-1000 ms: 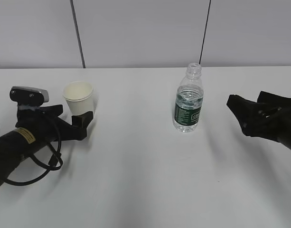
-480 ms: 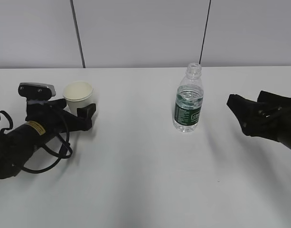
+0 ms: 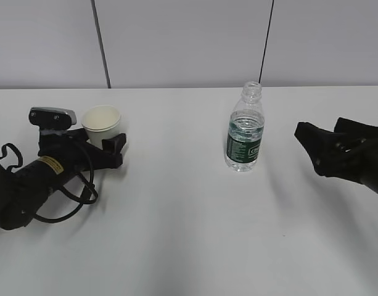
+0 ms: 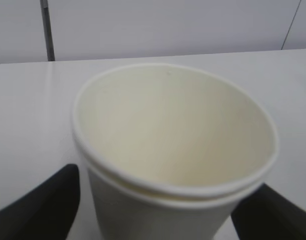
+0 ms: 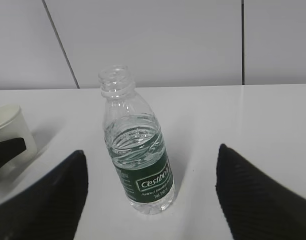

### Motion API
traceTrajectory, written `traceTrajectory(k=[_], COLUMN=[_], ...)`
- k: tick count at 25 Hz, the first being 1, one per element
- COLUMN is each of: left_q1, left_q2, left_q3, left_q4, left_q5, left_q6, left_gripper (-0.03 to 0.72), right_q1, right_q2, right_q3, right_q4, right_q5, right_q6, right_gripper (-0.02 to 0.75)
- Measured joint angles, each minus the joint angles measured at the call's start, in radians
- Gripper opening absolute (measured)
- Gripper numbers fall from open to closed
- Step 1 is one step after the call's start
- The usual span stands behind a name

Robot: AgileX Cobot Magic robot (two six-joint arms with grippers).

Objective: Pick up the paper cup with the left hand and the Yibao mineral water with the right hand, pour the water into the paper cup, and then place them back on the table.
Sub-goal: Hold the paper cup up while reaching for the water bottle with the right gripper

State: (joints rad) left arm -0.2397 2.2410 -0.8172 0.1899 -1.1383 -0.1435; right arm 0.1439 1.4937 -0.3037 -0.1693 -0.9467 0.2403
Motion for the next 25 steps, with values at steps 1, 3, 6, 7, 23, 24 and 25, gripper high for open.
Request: traceTrajectory(k=[1, 3, 6, 7, 23, 24, 25], left_q1=[0.000, 0.000, 0.000, 0.000, 0.000, 0.000, 0.000], left_q2=[0.000, 0.000, 0.000, 0.000, 0.000, 0.000, 0.000], left_q3=[0.000, 0.000, 0.000, 0.000, -0.003, -0.003, -0.003], left_q4=[0.000, 0.000, 0.000, 0.000, 0.063, 0.064, 0.064], left_q5=[0.000, 0.000, 0.000, 0.000, 0.000, 0.000, 0.000], left_q6=[0.000, 0.000, 0.000, 0.000, 0.000, 0.000, 0.000], left_gripper=[0.544, 0.519, 0.477, 0.466, 0.438, 0.438, 0.437], right_q1=[0.000, 0.000, 0.000, 0.000, 0.000, 0.000, 0.000], right_q2=[0.000, 0.000, 0.000, 0.000, 0.229, 0.258, 0.284], right_q3=[0.000, 0.000, 0.000, 0.000, -0.021, -0.031, -0.040], right_q4=[0.000, 0.000, 0.000, 0.000, -0.002, -0.008, -0.012], right_q5=[0.000, 0.000, 0.000, -0.001, -0.182, -0.186, -0.186], right_q6=[0.000, 0.000, 0.000, 0.000, -0.091, -0.095, -0.098], right_gripper=[0.592, 0.592, 0.592, 0.592, 0.591, 0.591, 0.591])
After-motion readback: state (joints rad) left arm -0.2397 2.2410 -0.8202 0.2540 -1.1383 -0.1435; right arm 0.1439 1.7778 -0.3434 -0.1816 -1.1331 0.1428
